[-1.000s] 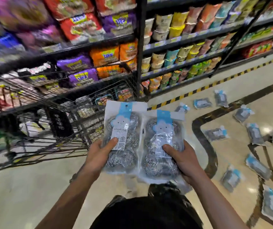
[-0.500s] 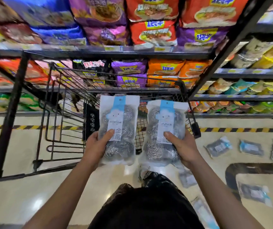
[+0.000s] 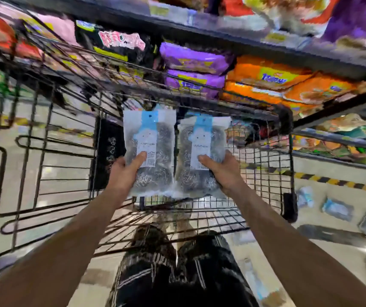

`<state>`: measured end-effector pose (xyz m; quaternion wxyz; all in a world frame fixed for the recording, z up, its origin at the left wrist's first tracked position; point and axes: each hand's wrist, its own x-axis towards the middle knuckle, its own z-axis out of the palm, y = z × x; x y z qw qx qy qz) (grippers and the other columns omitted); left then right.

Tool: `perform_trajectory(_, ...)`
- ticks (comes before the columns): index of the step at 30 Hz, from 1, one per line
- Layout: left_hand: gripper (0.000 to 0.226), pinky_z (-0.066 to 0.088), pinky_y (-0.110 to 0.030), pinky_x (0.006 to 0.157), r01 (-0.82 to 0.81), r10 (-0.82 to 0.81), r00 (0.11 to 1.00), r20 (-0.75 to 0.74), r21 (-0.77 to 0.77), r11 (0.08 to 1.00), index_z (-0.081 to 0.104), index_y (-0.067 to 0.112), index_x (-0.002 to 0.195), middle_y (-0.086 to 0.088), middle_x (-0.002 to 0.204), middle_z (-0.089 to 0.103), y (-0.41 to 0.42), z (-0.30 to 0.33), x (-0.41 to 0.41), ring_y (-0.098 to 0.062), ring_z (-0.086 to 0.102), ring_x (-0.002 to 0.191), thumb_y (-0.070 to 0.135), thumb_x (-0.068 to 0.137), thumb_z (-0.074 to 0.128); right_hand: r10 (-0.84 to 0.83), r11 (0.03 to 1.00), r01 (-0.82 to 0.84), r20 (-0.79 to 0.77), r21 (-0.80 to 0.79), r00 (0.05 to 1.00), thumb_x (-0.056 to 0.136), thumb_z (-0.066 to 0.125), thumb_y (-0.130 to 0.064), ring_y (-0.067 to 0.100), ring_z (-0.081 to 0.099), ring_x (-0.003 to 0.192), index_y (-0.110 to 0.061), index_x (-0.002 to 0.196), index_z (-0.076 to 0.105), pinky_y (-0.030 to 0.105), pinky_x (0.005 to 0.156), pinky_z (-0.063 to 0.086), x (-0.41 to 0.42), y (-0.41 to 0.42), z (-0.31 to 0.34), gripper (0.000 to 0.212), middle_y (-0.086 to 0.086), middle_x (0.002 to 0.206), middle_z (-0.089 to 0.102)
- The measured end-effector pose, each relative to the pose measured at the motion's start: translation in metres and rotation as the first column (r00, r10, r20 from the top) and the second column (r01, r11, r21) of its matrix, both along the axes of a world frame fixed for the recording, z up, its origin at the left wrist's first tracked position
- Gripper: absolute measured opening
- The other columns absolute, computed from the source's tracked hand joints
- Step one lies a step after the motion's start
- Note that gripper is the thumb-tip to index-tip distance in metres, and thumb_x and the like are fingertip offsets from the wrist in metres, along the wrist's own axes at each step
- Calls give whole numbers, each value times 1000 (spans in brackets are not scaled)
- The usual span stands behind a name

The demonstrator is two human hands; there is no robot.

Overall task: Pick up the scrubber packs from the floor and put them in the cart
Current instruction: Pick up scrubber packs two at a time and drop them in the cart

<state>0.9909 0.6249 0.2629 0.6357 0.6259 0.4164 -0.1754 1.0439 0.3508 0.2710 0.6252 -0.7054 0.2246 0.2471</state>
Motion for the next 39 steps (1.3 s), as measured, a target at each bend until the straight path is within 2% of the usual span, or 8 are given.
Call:
perform_trajectory(4, 33, 65, -36, 66, -26, 26, 996, -82, -4, 1000, 71, 13, 105, -8, 101, 78, 1, -71, 10, -15, 76, 78, 35, 83, 84, 22, 999, -23, -27, -35, 999, 83, 88, -15, 23, 78, 102, -25, 113, 77, 47, 87, 64, 12, 6, -66, 33, 1, 108, 81)
perform_trajectory(10, 101, 61, -54, 81, -20, 21, 971, -238, 7, 1000, 68, 15, 124, -16, 108, 77, -1, -178, 5, -29, 74, 85, 67, 42, 96, -7, 996, -4, -123, -86, 992, 88, 81, -2, 16, 80, 86, -5, 116, 75, 28, 68, 64, 12, 6, -145, 29, -2, 94, 82)
perform_trajectory(13, 95, 63, -52, 77, -24, 12, 961, -278, -40, 999, 60, 8, 129, -17, 103, 78, -17, -196, 8, -25, 75, 79, 52, 54, 98, -30, 991, 7, -168, -136, 985, 87, 84, -12, 34, 79, 92, -20, 97, 79, 46, 77, 67, 6, 4, -180, 14, 13, 99, 81)
perform_trajectory(16, 65, 58, -26, 50, 46, -27, 951, -309, 55, 997, 63, 2, 116, -9, 81, 72, -21, -231, -1, -8, 69, 54, 42, 73, 92, 23, 957, -86, -223, -277, 975, 86, 85, -21, 18, 77, 74, -29, 80, 73, 37, 70, 66, -2, -1, -204, 15, 9, 91, 80)
perform_trajectory(20, 116, 62, -38, 68, 88, -26, 937, -348, 165, 982, 64, 0, 119, -13, 96, 76, -20, -259, -13, -28, 75, 80, 82, 40, 86, 112, 841, -250, -298, -479, 948, 77, 81, -60, 22, 74, 85, -26, 84, 70, 36, 77, 61, -2, -2, -214, 36, 1, 93, 76)
perform_trajectory(24, 92, 57, -39, 79, 275, -169, 898, -407, 219, 936, 46, 2, 135, -19, 126, 63, -29, -215, -1, -36, 68, 106, 60, 73, 83, 141, 750, -346, -374, -564, 916, 76, 74, -71, 33, 73, 102, -10, 118, 67, 41, 83, 60, -6, -2, -200, 74, 12, 109, 76)
perform_trajectory(33, 74, 51, -53, 101, 425, -334, 898, -288, 367, 827, 49, 15, 137, -18, 132, 53, -13, -52, 9, -39, 58, 119, 58, 79, 64, 457, 534, -562, -342, -632, 821, 101, 54, -44, 36, 68, 105, -12, 134, 54, 39, 80, 54, -23, 19, -24, 46, 14, 115, 68)
perform_trajectory(39, 60, 52, -53, 95, 599, -662, 728, -179, 636, 486, 54, 15, 134, -18, 131, 54, -4, 81, 10, -41, 58, 117, 54, 89, 60, 563, 325, -402, -166, -856, 810, 98, 50, -53, 35, 67, 98, -12, 133, 60, 41, 79, 48, -50, 27, 101, 54, 12, 99, 68)
